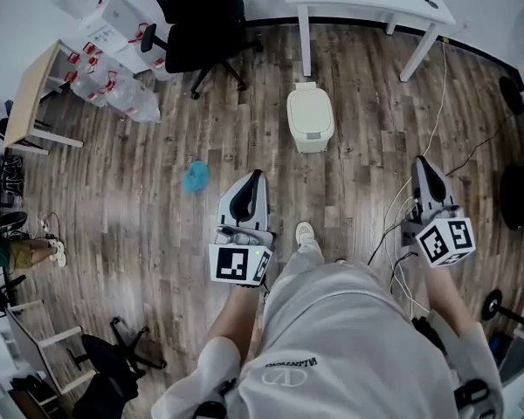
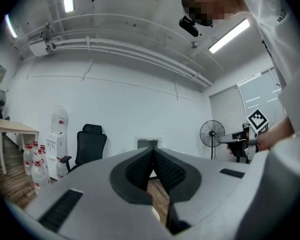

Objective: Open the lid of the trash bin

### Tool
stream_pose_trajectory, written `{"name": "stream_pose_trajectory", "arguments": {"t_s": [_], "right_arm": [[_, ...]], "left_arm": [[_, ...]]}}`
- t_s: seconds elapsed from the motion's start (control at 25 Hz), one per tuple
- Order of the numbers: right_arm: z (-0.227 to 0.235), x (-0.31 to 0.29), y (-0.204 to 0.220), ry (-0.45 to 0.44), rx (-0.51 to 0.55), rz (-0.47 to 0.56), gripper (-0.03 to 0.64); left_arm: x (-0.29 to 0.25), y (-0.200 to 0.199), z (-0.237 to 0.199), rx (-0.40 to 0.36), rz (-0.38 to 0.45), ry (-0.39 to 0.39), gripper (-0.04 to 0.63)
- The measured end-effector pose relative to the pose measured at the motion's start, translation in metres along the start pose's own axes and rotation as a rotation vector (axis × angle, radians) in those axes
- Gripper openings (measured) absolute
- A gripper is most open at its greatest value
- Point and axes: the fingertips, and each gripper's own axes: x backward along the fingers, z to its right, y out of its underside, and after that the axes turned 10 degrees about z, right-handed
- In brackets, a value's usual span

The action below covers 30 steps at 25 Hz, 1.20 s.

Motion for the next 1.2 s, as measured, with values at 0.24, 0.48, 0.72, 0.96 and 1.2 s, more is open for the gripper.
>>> {"name": "stream_pose_trajectory", "arguments": {"t_s": [0.24,0.48,0.72,0.96,1.2], "right_arm": [[-0.025,-0.043,0.011,-0.008,0.023,-0.021,0.017],[-0.028,-0.078,0.027,-0.009,0.015,-0.065,0.017],[-0.017,-0.114,0.037,-0.03,0.003,-0.074,0.017],[0.005,-0.153,0.052,-0.063,-0.018,-0.112,0.017],[0.033,-0.203,0.091,-0.142,-0.035,-0.217,0.016]], "left_arm": [[-0.022,0.019,-0.032,0.032,-0.015,0.042,0.0],[-0.041,0.044,-0.049,0.065,-0.064,0.046,0.001],[-0.071,0.065,-0.057,0.071,-0.094,0.05,0.002],[-0.111,0.084,-0.055,0.064,-0.122,0.043,0.0],[-0.169,0.144,-0.045,0.068,-0.215,0.033,0.0]]}}
